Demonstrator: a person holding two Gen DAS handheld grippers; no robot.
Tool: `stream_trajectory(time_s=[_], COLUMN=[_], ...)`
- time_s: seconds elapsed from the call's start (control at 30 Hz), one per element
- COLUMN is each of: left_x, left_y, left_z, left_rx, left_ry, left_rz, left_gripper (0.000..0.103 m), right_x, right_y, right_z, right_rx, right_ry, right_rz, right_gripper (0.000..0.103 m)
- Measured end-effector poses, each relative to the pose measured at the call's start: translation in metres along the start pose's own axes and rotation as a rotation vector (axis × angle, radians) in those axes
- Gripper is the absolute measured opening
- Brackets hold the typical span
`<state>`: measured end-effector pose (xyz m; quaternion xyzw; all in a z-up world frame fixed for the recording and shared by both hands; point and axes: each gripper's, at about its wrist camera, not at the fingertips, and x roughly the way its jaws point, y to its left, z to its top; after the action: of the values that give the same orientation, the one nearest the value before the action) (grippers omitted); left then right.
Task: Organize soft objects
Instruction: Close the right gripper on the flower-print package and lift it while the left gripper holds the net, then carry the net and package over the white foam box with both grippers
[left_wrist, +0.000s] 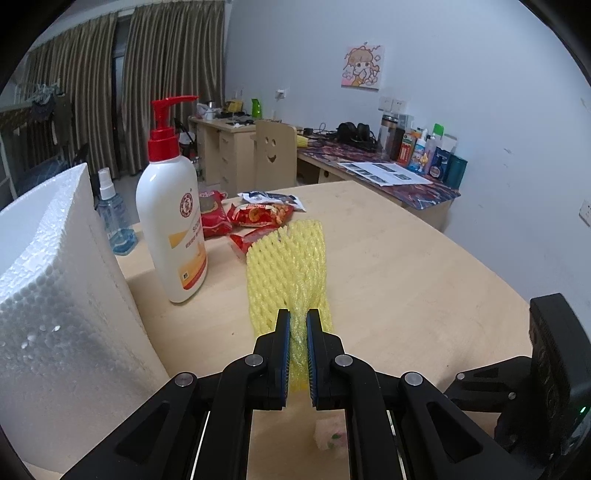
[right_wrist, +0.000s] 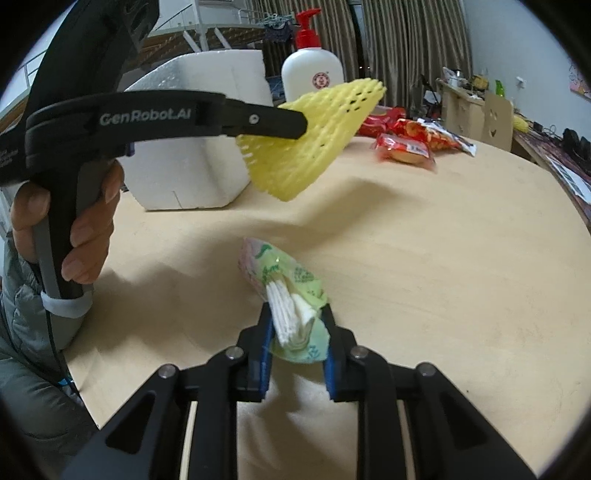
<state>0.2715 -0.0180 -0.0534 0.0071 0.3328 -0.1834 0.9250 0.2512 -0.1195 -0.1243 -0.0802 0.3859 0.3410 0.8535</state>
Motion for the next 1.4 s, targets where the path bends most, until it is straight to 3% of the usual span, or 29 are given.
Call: stream_trajectory(time_s=[0.27,0.63,1.13,1.4], left_x=[-0.021,-0.088,-0.187,-0.224], left_y=[-0.012,-0.038,-0.059,-0.052], left_z=[0.0,-0.017,-0.058,-0.078], left_rx=[0.024,0.061,0.065,0.012], left_ry=[-0.053,-0.157,-0.258,-0.317], left_rz=[-0.002,0.043,0.183,0.283], left_gripper=[0.009,0.009,0.009,0.009], right_x=[-0.039,-0.096,-0.152,-0.161], right_y=[-0.007,0.011,0.062,0.093], right_z=[-0.002,-0.006,-0.028,-0.027], right_rx=[0.058,0.055,0.036,-0.024], right_ry=[-0.109,-0.26,-0.423,-0.468], right_rz=[-0.028,-0.067,-0.064,-0.034], right_gripper=[0.026,0.026,0.026,0.026])
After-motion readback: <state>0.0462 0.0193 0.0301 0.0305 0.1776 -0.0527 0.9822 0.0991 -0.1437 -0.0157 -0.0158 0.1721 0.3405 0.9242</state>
